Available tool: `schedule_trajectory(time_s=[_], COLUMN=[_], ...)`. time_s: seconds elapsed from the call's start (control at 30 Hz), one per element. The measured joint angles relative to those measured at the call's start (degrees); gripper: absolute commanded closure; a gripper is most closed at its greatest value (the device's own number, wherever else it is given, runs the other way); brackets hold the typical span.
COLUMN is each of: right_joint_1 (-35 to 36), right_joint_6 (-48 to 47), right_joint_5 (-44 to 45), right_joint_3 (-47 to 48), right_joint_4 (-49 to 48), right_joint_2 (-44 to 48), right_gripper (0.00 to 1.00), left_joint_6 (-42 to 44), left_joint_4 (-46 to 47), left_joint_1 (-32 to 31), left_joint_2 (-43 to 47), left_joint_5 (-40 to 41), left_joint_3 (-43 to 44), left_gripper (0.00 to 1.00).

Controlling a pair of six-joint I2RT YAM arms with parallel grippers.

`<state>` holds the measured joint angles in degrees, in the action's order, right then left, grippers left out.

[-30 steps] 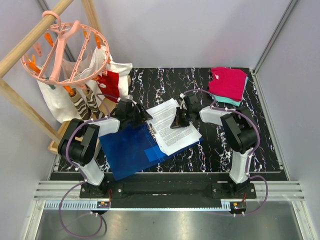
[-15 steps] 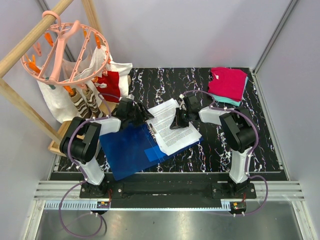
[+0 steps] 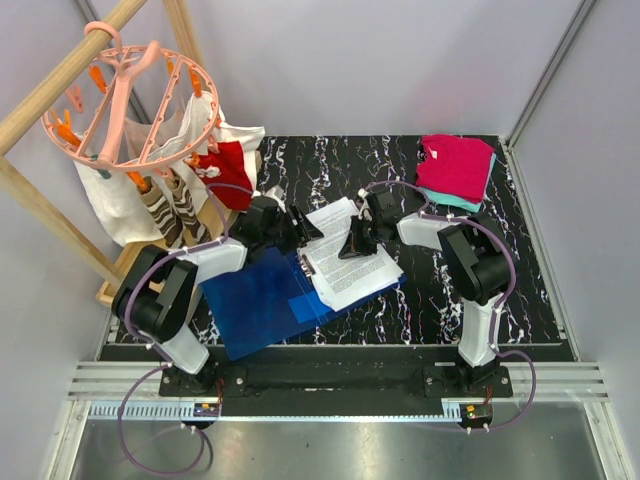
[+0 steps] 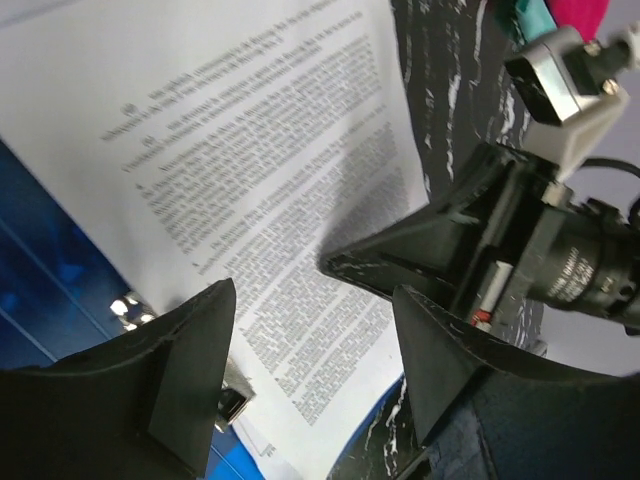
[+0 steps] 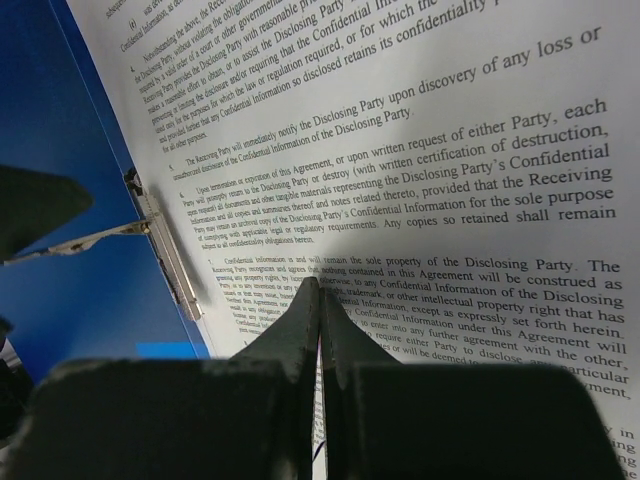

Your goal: Put the files into the folder

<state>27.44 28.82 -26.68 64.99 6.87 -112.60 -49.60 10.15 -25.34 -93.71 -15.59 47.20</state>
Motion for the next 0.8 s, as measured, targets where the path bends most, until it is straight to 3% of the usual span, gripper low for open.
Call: schedule_trajectory(time_s=[0.17,0.6,0.8], right_joint_1=[0.0,0.0,0.02], right_joint_6=[0.2,2.84,4.57], right_joint_5=[-0.02,-2.1,-2.64], right_joint_3=[0.02,0.31,0.31], right_joint_4=[0.0,-0.57,-1.33], right_joint_2=[0.0,-0.46,-0.13], right_gripper=[1.0,0.68,0.6], left_joint_6=[-0.66,-0.37,1.53], left_joint_4=[0.85,-3.52,-9.7], left_joint_1=[-2.45,-3.08,-2.69], left_joint_2=[2.21,2.93,4.22], left_joint_5=[-1.16,-3.08,-1.49], left_joint_3=[-1.7,-2.23,0.72], left_gripper=[0.3,0.23,0.22])
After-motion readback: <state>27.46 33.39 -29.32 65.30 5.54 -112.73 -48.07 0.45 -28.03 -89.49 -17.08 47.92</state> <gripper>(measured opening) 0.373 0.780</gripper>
